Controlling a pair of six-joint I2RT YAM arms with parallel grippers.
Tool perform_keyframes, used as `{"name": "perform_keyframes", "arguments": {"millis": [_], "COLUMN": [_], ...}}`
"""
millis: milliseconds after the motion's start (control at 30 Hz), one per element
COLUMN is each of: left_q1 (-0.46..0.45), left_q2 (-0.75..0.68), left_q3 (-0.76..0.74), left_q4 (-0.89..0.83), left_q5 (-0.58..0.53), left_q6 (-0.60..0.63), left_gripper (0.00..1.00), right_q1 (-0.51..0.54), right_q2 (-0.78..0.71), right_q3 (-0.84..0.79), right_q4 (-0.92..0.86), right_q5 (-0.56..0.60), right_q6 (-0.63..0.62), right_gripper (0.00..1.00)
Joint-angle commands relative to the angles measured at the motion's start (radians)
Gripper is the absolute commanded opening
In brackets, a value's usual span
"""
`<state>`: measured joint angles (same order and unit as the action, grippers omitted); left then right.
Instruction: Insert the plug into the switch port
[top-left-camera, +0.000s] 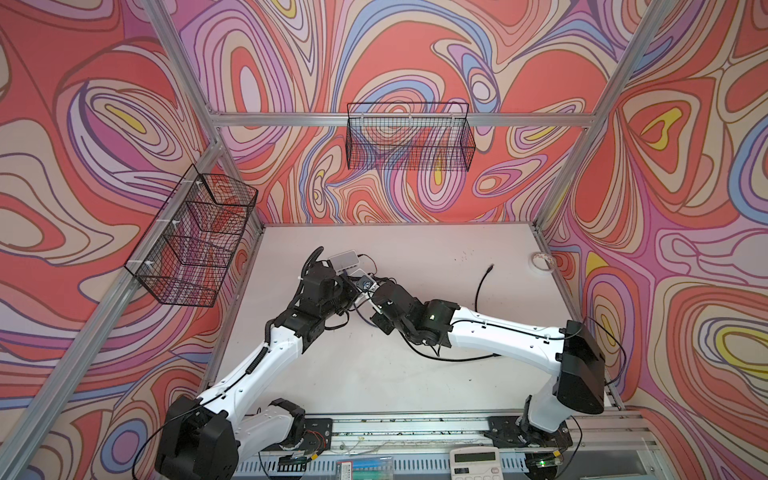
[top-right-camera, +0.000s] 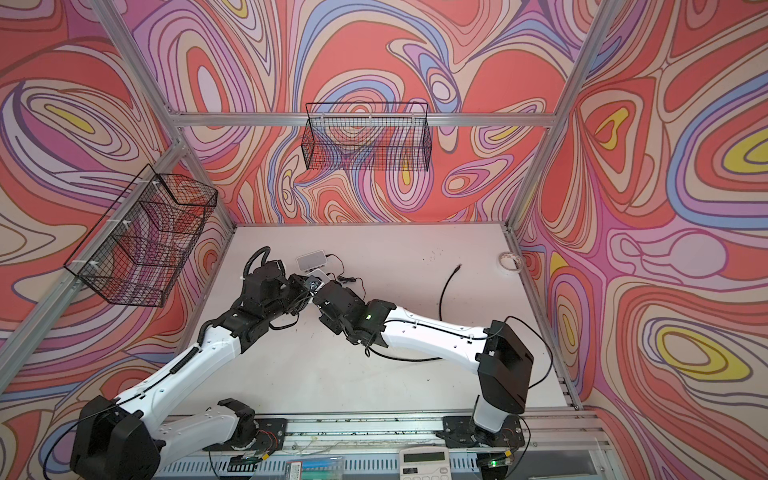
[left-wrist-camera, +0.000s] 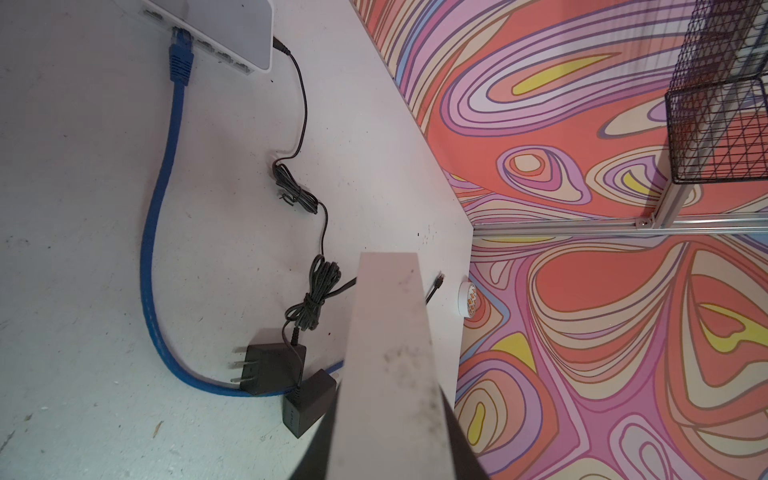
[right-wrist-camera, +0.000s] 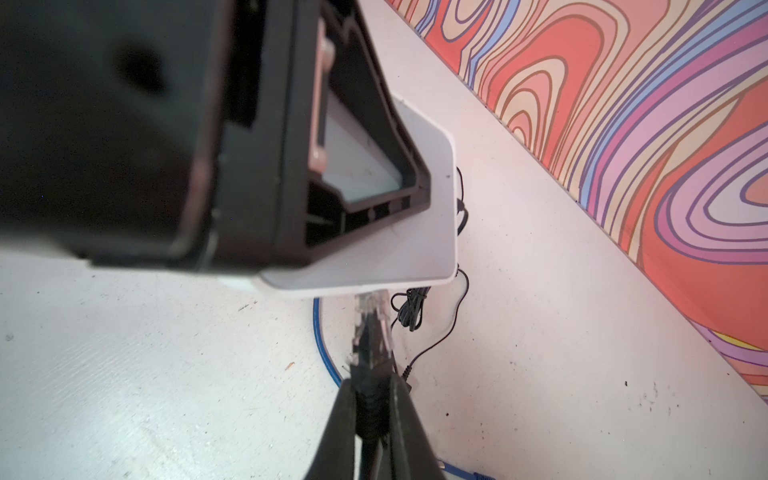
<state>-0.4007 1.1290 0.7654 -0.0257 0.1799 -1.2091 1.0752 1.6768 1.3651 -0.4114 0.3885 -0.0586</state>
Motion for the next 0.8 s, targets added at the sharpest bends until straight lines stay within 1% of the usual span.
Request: {"name": "perform_keyframes", "arguments": {"millis": [0, 167, 367, 767], "left_q1": [-0.007, -0.007, -0.006, -0.007], "left_q2": [-0.029, -0.037, -0.030, -0.038], "left_q3": [0.038, 0.032, 0.037, 0.031], "left_q4": [0.026, 0.024, 0.026, 0.026], "left_q5": [-0.027, -0.041, -0.033, -0.032], "left_q6": [-0.007, -0.006, -0.009, -0.010], "left_gripper": [0.00, 0.00, 0.00, 0.00], "right_q1": [0.009, 0.009, 0.009, 0.009], "right_q2": [0.015, 0.002, -0.015, -0.012], "right_q3": [0.022, 0.005, -0.015, 0.003], "right_q4": [0.016, 0.012, 0.020, 0.028], "right_q5": [-0.002, 0.003, 0.000, -0.031], "right_q6": [0.003, 0.015, 0.028, 0.037], "right_gripper": [0.00, 0.00, 0.00, 0.00]}}
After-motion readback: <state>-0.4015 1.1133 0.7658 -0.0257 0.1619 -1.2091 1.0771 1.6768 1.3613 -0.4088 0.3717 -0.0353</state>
